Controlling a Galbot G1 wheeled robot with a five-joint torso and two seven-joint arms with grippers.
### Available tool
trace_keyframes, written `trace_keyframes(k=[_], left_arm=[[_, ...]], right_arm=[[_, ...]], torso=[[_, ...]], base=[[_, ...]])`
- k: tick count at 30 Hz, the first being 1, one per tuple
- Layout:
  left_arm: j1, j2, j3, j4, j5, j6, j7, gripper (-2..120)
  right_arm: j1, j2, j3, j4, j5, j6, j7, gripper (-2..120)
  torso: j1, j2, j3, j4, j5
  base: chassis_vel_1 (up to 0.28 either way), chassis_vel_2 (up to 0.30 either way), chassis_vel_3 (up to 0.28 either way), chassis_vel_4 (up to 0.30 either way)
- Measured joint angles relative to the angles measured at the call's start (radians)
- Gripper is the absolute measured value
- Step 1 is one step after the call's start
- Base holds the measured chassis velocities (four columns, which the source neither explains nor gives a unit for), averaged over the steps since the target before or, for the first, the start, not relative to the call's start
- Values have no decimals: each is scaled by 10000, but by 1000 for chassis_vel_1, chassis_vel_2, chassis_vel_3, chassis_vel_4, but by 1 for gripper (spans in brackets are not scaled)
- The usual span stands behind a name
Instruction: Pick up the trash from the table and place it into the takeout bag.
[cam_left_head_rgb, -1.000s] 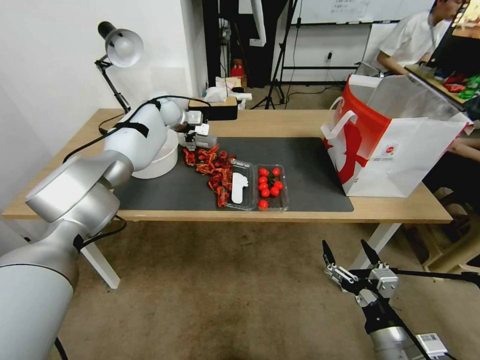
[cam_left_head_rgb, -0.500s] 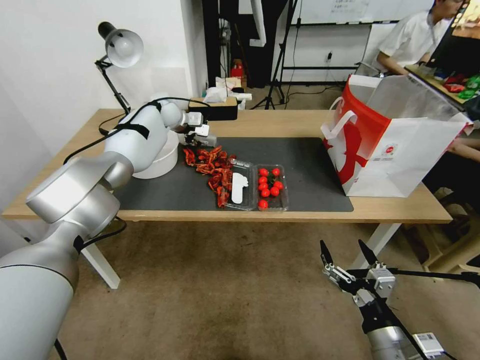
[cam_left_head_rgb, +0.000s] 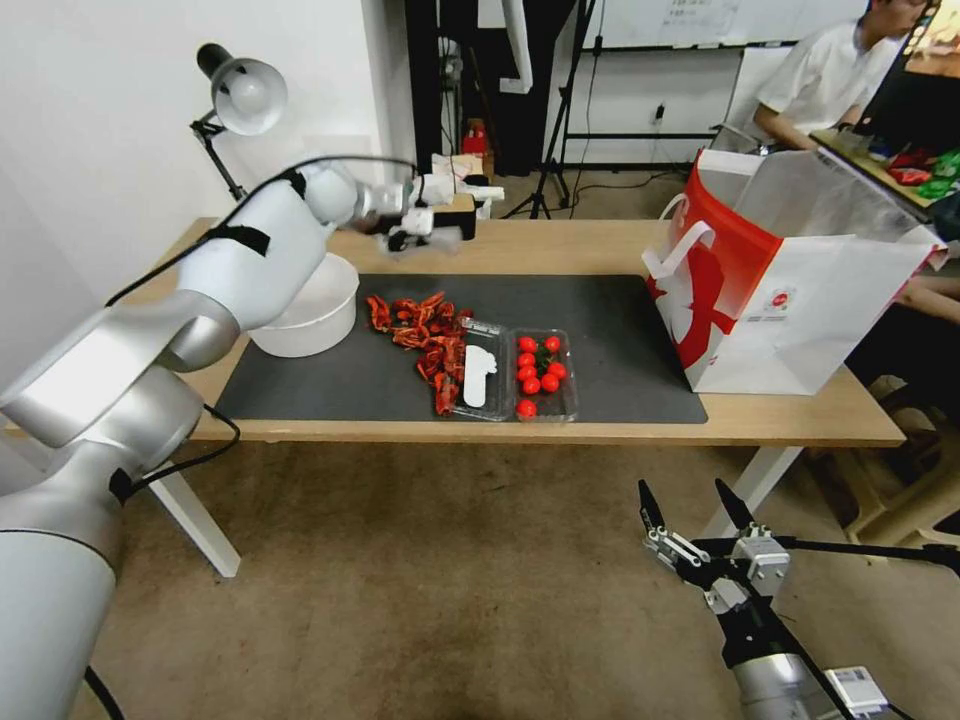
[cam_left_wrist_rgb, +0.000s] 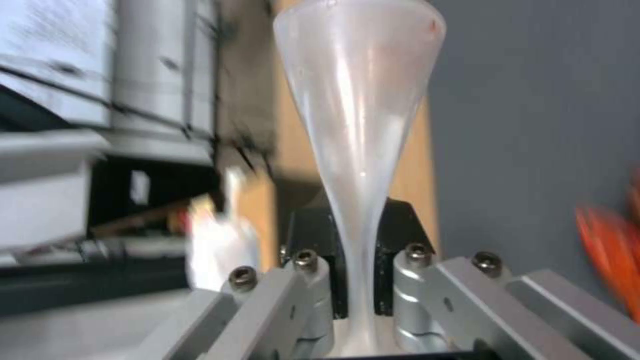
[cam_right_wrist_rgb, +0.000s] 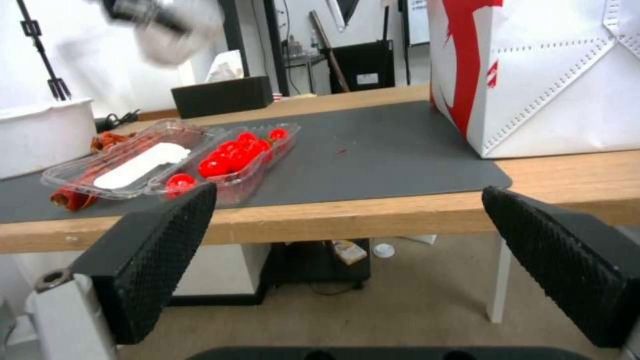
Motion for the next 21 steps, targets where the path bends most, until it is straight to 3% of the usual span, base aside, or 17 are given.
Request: trace_keyframes(k=[1, 2, 4, 5, 8, 9, 12, 13, 16, 21], left_arm=[[-82, -87, 85, -175, -763, -12, -202, 3], [-82, -87, 85, -175, -763, -12, -202, 3], [-186, -321, 410, -572, -2480, -66, -725, 3], [-186, -321, 410, -572, -2480, -66, -725, 3], [-188, -769, 1011, -1044, -5045, -257, -1872, 2], [-188, -769, 1011, -1044, -5045, -257, -1872, 2], [-100, -1558, 1366, -1524, -7648, -470, -3163, 1], [-100, -1558, 1366, -1524, -7648, -470, -3163, 1], [-80, -2379, 1490, -1997, -9401, -363, -4094, 1], [-67, -3127, 1522, -2094, -10719, -422, -4857, 1]], right_arm=[[12, -2, 0, 4, -1, 0, 0, 100], [12, -2, 0, 4, -1, 0, 0, 100], [13, 1, 5, 35, -1, 0, 7, 100], [13, 1, 5, 35, -1, 0, 7, 100], [-58, 40, 82, 68, -2, 0, 7, 100], [-58, 40, 82, 68, -2, 0, 7, 100], [-95, 110, 169, 77, -2, 0, 6, 100], [-95, 110, 169, 77, -2, 0, 6, 100], [-123, 225, 171, 101, -4, 0, 0, 100], [-186, 313, 174, 107, -15, 0, -18, 100]], torso=[[0, 0, 0, -2, 1], [0, 0, 0, -2, 1], [0, 0, 0, -6, 1], [0, 0, 0, -6, 1], [0, -1, 0, -1, -2], [0, -1, 0, -1, -2], [-1, 0, 0, -7, 1], [-1, 0, 0, -7, 1], [0, 0, 0, -6, 4], [0, 0, -1, -7, 2]], base=[[0, 0, 0, 0], [0, 0, 0, 0], [0, 0, 0, 0], [0, 0, 0, 0], [0, 0, 0, 0], [0, 0, 0, 0], [0, 0, 0, 0], [0, 0, 0, 0], [0, 0, 0, 0], [0, 0, 0, 0]])
